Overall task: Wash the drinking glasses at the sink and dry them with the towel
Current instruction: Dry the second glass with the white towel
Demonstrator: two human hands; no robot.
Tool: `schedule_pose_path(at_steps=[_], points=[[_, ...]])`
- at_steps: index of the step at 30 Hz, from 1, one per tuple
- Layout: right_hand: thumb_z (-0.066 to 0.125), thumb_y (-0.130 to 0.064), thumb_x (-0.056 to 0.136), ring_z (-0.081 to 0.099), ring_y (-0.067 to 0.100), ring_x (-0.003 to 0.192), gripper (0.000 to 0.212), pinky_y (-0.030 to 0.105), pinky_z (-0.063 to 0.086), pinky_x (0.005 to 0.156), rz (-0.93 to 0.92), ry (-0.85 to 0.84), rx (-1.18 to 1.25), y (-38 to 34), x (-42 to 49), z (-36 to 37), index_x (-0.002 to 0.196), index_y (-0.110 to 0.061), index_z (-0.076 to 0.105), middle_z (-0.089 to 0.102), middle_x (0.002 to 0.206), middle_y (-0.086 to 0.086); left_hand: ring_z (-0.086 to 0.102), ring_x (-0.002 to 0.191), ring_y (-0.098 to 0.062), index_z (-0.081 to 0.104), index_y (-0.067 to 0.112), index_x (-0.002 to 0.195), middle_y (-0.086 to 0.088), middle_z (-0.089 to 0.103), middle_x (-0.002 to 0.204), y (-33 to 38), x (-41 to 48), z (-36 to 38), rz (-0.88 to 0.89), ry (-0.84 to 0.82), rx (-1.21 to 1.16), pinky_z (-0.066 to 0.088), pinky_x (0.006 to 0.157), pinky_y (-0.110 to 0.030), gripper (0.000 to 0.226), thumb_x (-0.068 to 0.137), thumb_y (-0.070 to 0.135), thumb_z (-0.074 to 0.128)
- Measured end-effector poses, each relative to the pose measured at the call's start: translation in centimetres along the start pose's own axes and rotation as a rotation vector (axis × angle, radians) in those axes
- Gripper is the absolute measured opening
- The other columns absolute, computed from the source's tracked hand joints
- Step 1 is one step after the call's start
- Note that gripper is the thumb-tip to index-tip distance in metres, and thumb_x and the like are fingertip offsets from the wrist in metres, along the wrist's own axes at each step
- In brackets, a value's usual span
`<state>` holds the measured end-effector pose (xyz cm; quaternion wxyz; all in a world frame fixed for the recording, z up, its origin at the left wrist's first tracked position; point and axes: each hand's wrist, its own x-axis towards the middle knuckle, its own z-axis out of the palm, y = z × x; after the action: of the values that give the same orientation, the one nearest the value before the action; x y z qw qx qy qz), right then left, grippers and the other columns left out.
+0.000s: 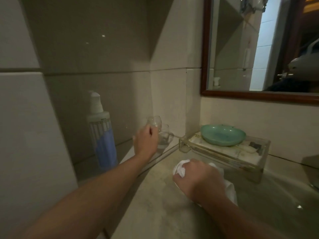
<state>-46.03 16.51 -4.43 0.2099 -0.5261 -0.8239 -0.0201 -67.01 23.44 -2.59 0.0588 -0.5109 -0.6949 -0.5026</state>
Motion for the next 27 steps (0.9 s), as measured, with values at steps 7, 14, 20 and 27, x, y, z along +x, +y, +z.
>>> schedule_pose_path(at_steps=[7, 14, 20, 27], points=[[0.011, -0.06, 0.075, 0.058, 0.013, 0.108, 0.068, 0.041, 0.04, 0.098, -0.003, -0.1, -0.03, 0.2, 0.7, 0.1, 0.107, -0.032, 0.064, 0.062, 0.106, -0.011, 0.072, 0.086, -0.008, 0.083, 0.033, 0.089, 0.013, 0.079, 0.089, -0.9, -1.2, -0.9, 0.042, -0.374, -0.068, 0.058, 0.084, -0.031, 0.044, 0.076, 0.046, 0.043], [0.026, -0.061, 0.081, 0.061, 0.013, 0.103, 0.052, 0.038, 0.04, 0.095, -0.022, -0.014, -0.034, 0.0, -0.1, -0.3, 0.102, -0.032, 0.064, 0.062, 0.101, -0.008, 0.063, 0.112, -0.019, 0.066, 0.024, 0.133, 0.0, 0.069, 0.12, -0.9, -0.1, 0.1, 0.007, -0.544, 0.025, 0.049, 0.101, -0.036, 0.048, 0.087, 0.036, 0.059], [0.009, -0.059, 0.07, 0.061, 0.011, 0.095, 0.064, 0.036, 0.04, 0.089, -0.026, 0.032, -0.014, 0.3, 0.1, 0.5, 0.093, -0.03, 0.062, 0.062, 0.092, -0.007, 0.059, 0.119, -0.02, 0.057, 0.038, 0.135, 0.008, 0.065, 0.125, -0.8, 0.4, 0.2, -0.045, -0.648, 0.156, 0.042, 0.108, -0.042, 0.063, 0.077, 0.06, 0.048], [0.014, -0.06, 0.079, 0.063, 0.019, 0.093, 0.066, 0.037, 0.045, 0.084, -0.043, 0.051, -0.01, 0.8, 0.4, 2.1, 0.091, -0.024, 0.068, 0.064, 0.092, -0.003, 0.058, 0.126, -0.02, 0.058, 0.039, 0.136, 0.007, 0.065, 0.13, -0.6, 0.0, -0.1, -0.074, -0.624, 0.062, 0.042, 0.111, -0.043, 0.066, 0.074, 0.06, 0.049]])
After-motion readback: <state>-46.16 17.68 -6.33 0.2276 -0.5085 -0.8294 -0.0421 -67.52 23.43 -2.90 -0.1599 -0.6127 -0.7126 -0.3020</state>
